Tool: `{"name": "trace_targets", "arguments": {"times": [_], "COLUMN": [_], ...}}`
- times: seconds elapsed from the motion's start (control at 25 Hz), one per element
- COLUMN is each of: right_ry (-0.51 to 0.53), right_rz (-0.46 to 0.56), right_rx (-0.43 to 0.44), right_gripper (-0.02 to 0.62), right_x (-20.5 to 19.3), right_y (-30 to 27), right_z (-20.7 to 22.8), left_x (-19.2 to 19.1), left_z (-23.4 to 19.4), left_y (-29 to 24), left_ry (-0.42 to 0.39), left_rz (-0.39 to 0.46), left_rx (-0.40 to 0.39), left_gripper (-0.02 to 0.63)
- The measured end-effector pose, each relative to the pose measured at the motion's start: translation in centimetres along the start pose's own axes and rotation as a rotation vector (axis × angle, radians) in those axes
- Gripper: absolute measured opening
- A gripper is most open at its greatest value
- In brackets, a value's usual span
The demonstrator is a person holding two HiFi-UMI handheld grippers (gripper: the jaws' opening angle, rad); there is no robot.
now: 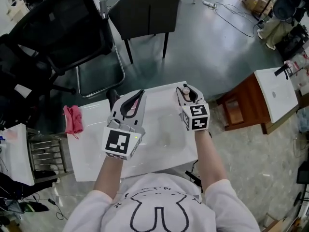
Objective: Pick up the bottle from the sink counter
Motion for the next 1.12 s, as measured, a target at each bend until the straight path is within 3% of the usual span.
{"name": "trace_targets", "arguments": {"times": [0.68, 1.12], "right_ry": [0.063, 0.079], "right_rz": [0.079, 0.148], "right_rx": [-0.055, -0.141], "right_gripper": [0.138, 0.138], "right_x": [3.8, 5.8], "right_y": [7.5, 13.1], "right_z": [-4.3, -8.9], "left_x": [2.8, 4.2], "left_z": [1.2, 0.7], "left_y": [5.4, 10.6], "left_ry": [-0.006, -0.018], "left_rz": [0.088, 0.149], "left_rx": [-0.041, -0.081], "left_gripper": [0.009, 0.009]}}
Point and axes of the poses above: the fingertips, and each gripper's own axes: y backward along the fingers, z to its right, x out of its top, the point moved 8 cm from there along y, backward along the fingers, and after that the axes turned 1 degree about -y, right-handed, at the moved point
